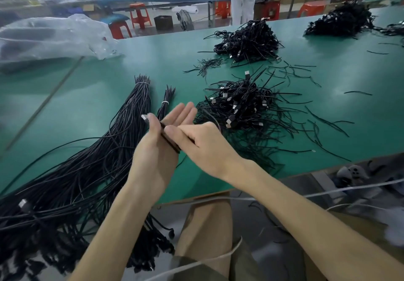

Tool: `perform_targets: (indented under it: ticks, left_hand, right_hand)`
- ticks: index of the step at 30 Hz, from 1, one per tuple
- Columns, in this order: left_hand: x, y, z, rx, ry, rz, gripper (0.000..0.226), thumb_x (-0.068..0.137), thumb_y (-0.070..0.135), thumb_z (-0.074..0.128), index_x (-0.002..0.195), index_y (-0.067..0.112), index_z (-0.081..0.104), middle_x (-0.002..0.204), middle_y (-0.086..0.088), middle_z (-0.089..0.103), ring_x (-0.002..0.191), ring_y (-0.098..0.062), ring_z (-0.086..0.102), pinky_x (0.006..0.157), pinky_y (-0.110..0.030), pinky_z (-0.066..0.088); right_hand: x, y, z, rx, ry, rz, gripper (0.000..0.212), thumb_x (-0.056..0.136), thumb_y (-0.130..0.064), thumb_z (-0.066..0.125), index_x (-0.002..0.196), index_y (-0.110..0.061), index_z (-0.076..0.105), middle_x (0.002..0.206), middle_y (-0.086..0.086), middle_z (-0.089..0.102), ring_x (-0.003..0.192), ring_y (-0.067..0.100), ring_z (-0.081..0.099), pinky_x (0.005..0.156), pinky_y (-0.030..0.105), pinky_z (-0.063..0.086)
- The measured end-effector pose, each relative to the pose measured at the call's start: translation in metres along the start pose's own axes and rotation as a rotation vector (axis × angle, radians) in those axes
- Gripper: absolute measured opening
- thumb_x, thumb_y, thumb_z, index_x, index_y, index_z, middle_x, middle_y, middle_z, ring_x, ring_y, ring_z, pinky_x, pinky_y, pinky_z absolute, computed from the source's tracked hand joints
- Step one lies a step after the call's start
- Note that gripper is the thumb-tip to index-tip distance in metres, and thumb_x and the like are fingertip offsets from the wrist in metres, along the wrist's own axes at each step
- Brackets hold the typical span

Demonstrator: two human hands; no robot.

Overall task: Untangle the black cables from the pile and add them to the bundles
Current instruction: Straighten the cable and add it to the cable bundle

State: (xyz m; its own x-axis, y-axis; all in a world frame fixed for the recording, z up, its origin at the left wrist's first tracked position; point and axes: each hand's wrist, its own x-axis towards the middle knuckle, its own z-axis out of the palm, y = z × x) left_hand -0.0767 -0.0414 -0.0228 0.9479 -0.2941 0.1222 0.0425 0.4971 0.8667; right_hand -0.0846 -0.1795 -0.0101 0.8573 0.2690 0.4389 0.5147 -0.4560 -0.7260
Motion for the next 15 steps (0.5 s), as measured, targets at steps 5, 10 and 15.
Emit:
perform_targets:
  ticks: [5, 10, 15]
  left_hand:
    - [-0.012, 0.038, 0.0, -0.296, -0.03, 0.058, 0.051, 0.114, 0.032, 0.03, 0.089, 0.019, 0.073, 0.071, 0.014, 0.058, 0.055, -0.002, 0.047, 0.062, -0.016, 0.047]
    - [-0.026, 0.042, -0.001, 0.432, -0.278, -0.089, 0.049, 0.103, 0.056, 0.046, 0.07, 0.024, 0.064, 0.05, 0.01, 0.041, 0.043, -0.007, 0.029, 0.041, -0.019, 0.023]
    - [-0.023, 0.006, 0.004, 0.979, -0.322, -0.11, 0.05, 0.104, 0.045, 0.035, 0.097, 0.013, 0.073, 0.081, 0.007, 0.078, 0.073, -0.009, 0.072, 0.066, -0.014, 0.046]
  right_hand:
    - [-0.007, 0.016, -0.003, -0.171, -0.079, 0.046, 0.057, 0.107, -0.047, 0.038, 0.056, -0.021, 0.034, 0.049, -0.008, 0.035, 0.045, 0.01, 0.032, 0.053, 0.027, 0.024]
    - [0.008, 0.029, -0.024, -0.227, 0.096, 0.126, 0.062, 0.111, -0.035, 0.042, 0.053, -0.016, 0.031, 0.046, 0.004, 0.037, 0.045, 0.02, 0.035, 0.056, 0.036, 0.031]
    - [0.019, 0.006, -0.024, -0.241, 0.173, 0.039, 0.064, 0.109, -0.032, 0.048, 0.051, -0.021, 0.022, 0.043, 0.003, 0.028, 0.045, 0.023, 0.029, 0.056, 0.036, 0.023]
